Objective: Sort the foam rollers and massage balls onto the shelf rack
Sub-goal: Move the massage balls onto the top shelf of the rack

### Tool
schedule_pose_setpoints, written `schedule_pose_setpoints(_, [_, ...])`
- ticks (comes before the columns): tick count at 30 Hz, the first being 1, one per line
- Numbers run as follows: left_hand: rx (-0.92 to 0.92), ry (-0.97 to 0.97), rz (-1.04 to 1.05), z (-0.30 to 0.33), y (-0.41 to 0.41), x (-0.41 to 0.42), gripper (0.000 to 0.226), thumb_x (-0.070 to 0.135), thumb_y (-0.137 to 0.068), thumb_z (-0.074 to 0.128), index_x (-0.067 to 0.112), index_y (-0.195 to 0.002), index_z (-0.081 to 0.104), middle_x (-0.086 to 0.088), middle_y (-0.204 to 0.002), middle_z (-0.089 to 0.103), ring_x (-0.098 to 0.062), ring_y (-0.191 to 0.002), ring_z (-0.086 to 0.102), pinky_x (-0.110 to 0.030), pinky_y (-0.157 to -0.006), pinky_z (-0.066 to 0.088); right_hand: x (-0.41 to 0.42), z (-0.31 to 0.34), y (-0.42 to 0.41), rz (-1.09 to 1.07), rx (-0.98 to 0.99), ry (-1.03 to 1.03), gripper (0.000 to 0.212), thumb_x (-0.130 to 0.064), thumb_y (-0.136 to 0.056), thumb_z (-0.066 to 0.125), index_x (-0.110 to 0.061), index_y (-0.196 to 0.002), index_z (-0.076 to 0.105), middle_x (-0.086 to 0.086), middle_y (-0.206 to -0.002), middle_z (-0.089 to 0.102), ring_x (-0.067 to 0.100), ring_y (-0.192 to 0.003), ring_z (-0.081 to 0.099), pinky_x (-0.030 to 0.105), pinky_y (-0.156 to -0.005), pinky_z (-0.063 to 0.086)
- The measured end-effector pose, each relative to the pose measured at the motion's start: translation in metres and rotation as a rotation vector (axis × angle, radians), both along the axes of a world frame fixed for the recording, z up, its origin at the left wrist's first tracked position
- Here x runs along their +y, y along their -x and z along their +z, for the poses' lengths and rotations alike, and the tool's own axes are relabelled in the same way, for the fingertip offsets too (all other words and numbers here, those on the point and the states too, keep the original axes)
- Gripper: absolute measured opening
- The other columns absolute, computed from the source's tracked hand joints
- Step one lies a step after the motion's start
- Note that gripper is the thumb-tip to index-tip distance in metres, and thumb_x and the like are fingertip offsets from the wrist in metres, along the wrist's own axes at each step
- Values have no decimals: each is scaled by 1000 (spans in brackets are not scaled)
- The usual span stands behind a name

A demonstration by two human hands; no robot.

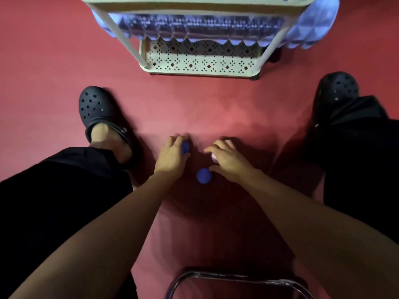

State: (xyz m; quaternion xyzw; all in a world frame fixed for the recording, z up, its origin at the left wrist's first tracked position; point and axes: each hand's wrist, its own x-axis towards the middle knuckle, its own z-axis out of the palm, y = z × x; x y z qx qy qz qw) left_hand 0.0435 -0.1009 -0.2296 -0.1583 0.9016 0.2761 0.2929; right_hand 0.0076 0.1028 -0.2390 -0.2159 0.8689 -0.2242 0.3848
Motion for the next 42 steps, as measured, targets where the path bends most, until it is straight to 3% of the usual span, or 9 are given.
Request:
schedule_pose_setpoints(6, [24, -27, 90, 4, -7, -5, 49, 29, -85, 75, 17, -126, 52, -8, -118, 46, -36, -102, 59, -43, -88, 49, 9, 3, -9, -89, -79, 62, 52, -10, -85, 55, -26, -134, 51, -8, -120, 50, 23, -106, 48, 44, -100, 43])
schedule_pose_setpoints(10, [15, -2, 129, 11, -12, -9, 51, 37, -84, 75, 17, -124, 52, -7, -119, 40, -37, -100, 60, -44, -88, 51, -1, 23, -17, -4, -169, -120, 60, -51, -88, 53, -47, -144, 32, 1, -129, 60, 31, -120, 57, 44, -100, 45])
schedule_pose_setpoints(13, [2, 8, 101, 20, -12, -14, 51, 42, -85, 75, 15, -123, 54, -6, -119, 38, -36, -102, 60, -44, -91, 51, -10, 18, -28, 110, -160, -245, 68, -71, -80, 62, -45, -138, 38, 9, -127, 63, 38, -116, 61, 46, -96, 45])
schedule_pose_setpoints(21, [51, -63, 134, 70, 1, -23, 48, 43, -84, 76, 22, -124, 58, 1, -116, 38, -28, -100, 64, -36, -101, 48, -10, 49, -39, -374, -357, 25, 42, -67, -93, 49, -26, -100, 49, -3, -86, 61, 26, -86, 62, 37, -80, 48])
schedule_pose_setpoints(24, [116, -82, 111, 112, 13, -18, 47, 43, -85, 75, 21, -124, 59, -1, -118, 41, -25, -103, 60, -30, -104, 44, -15, 96, -27, -635, -243, 98, 48, -58, -101, 40, -13, -93, 58, 10, -92, 67, 30, -95, 62, 35, -85, 44])
schedule_pose_setpoints(28, [243, -106, 86, 185, 30, -13, 46, 43, -85, 75, 21, -123, 60, -3, -118, 44, -22, -105, 58, -24, -103, 39, -13, 190, -2, -683, -252, 186, 43, -40, -107, 39, -11, -129, 61, 15, -118, 63, 30, -110, 60, 35, -91, 41])
schedule_pose_setpoints(32, [402, -103, 58, 277, 42, -10, 48, 47, -86, 74, 21, -123, 59, -3, -119, 45, -20, -109, 55, -29, -103, 41, -14, 281, 13, -793, -280, 377, 46, -58, -99, 41, -23, -92, 69, 6, -78, 66, 20, -68, 60, 38, -70, 52])
schedule_pose_setpoints(37, [612, -46, 7, 395, 44, -5, 46, 51, -86, 71, 23, -121, 59, 0, -115, 46, -22, -109, 55, -35, -99, 45, -7, 386, 28, -780, -161, 557, 38, -60, -98, 46, -27, -101, 66, -1, -97, 64, 13, -76, 58, 29, -63, 52])
schedule_pose_setpoints(42, [875, -8, -7, 523, 42, -4, 47, 54, -85, 70, 28, -122, 59, 0, -119, 50, -20, -113, 56, -39, -100, 46, 9, 520, 29, -638, 176, 611, 51, -55, -101, 45, -11, -115, 66, 4, -106, 65, 17, -99, 59, 36, -91, 49])
